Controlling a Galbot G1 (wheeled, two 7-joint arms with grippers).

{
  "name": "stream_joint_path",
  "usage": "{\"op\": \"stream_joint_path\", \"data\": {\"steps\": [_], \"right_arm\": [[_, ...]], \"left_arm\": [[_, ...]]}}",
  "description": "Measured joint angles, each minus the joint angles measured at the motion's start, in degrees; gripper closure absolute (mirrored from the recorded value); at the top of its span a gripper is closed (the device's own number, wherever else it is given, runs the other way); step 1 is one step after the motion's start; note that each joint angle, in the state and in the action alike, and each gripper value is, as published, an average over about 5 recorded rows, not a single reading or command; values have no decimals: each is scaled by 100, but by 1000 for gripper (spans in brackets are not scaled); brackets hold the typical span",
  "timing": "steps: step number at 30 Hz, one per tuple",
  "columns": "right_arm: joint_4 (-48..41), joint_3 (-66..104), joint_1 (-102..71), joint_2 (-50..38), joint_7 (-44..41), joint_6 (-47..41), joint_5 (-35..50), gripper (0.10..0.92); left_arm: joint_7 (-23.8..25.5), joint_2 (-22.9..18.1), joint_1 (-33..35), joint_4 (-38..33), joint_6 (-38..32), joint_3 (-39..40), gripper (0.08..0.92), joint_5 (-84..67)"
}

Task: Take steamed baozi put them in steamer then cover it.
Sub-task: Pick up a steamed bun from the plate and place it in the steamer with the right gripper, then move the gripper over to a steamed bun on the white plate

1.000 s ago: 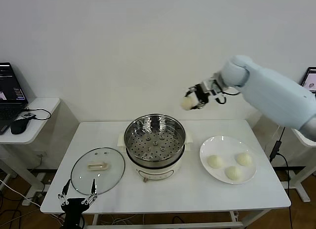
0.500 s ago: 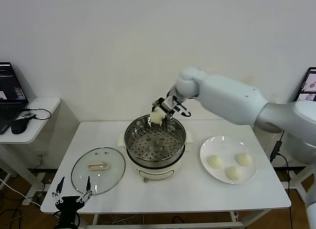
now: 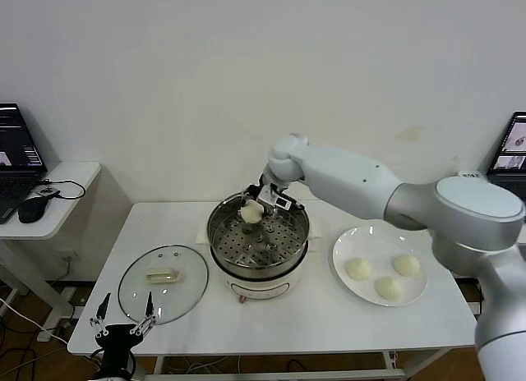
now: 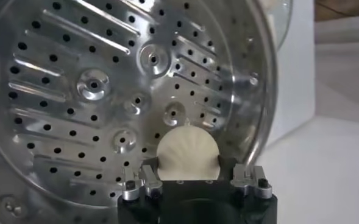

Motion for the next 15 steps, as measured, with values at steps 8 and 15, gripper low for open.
{"op": "stream_joint_path", "data": {"steps": [8, 15], "right_arm": [[-114, 40, -3, 2, 15, 91, -138, 215], [447, -42, 350, -349, -321, -478, 653, 203]], "left_arm": [[2, 1, 7, -32, 0, 18, 177, 0], [12, 20, 19, -77, 6, 23, 177, -11]]}}
